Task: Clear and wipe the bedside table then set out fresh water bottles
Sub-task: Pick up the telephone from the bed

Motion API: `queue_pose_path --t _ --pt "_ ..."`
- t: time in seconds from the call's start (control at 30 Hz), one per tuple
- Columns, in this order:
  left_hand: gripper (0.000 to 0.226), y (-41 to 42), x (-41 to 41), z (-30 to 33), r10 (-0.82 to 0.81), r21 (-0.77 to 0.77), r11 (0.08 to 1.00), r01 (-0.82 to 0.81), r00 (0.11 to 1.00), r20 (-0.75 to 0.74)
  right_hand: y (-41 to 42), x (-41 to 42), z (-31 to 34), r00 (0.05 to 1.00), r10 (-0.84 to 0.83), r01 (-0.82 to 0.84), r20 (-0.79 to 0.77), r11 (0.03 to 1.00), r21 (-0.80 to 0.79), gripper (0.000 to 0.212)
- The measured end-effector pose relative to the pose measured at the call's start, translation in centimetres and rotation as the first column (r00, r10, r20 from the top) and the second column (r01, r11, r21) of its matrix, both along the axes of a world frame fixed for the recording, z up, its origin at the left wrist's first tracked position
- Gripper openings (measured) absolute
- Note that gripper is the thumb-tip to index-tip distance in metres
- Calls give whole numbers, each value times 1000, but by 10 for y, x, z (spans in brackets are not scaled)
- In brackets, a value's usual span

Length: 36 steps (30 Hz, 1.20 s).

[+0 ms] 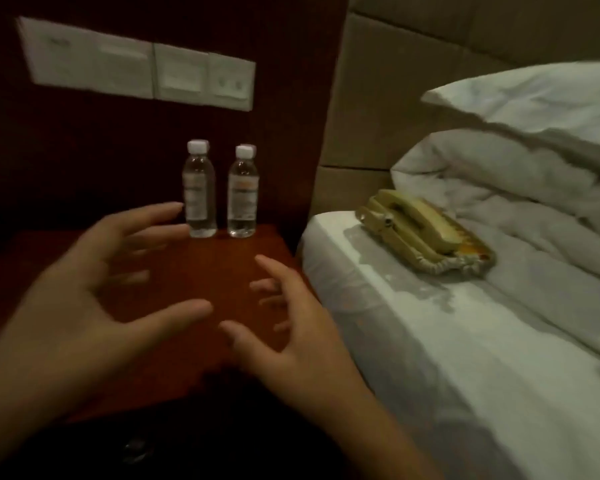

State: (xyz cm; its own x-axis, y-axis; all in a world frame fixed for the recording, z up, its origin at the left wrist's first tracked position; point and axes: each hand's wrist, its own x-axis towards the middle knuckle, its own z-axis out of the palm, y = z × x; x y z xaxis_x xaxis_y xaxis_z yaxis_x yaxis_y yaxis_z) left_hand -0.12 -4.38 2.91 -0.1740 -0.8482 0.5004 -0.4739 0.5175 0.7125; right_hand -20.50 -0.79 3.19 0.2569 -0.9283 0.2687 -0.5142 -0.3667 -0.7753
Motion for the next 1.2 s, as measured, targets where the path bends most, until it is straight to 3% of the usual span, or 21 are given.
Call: queue_pose_path --t 0.03,0.07,0.17,0.37,0.43,0.53,0.7,0.83,0.97,1.07,1.2 --pt "84 2 -29 28 -76 -56 996 72 994 -76 -7 -20 13 995 -99 100 19 993 -68 69" --pt "79 -7 -49 39 -63 -8 998 63 984 -169 -14 -40 27 981 -192 192 7 977 -94 68" --pt "62 -29 -129 51 -170 184 955 233 938 -301 -24 -95 53 922 -381 364 -62 912 -187 70" --pt "56 -66 -266 26 -50 484 799 358 840 -540 -54 -209 72 695 -655 532 -297 746 -400 74" --pt "63 -77 -296 18 10 538 763 359 825 -566 -66 -238 75 671 -643 520 -370 763 -383 77" --pt "70 -95 -331 8 73 547 792 272 847 -526 -94 -268 69 702 -573 500 -424 819 -280 87" --pt "82 -121 -364 5 157 548 809 212 821 -549 -128 -294 30 773 -541 548 -330 833 -82 83" --pt "82 -126 -372 2 172 549 803 231 792 -586 -130 -297 18 752 -547 546 -368 830 -116 76" --pt "111 -127 -370 3 218 563 740 368 662 -718 -124 -294 22 766 -524 522 -372 845 -115 70" --pt "129 -130 -371 7 258 612 703 362 672 -694 -118 -287 23 746 -515 507 -422 850 -142 75" --pt "127 -128 -374 10 285 605 717 347 645 -709 -116 -282 23 752 -513 496 -413 854 -157 69"
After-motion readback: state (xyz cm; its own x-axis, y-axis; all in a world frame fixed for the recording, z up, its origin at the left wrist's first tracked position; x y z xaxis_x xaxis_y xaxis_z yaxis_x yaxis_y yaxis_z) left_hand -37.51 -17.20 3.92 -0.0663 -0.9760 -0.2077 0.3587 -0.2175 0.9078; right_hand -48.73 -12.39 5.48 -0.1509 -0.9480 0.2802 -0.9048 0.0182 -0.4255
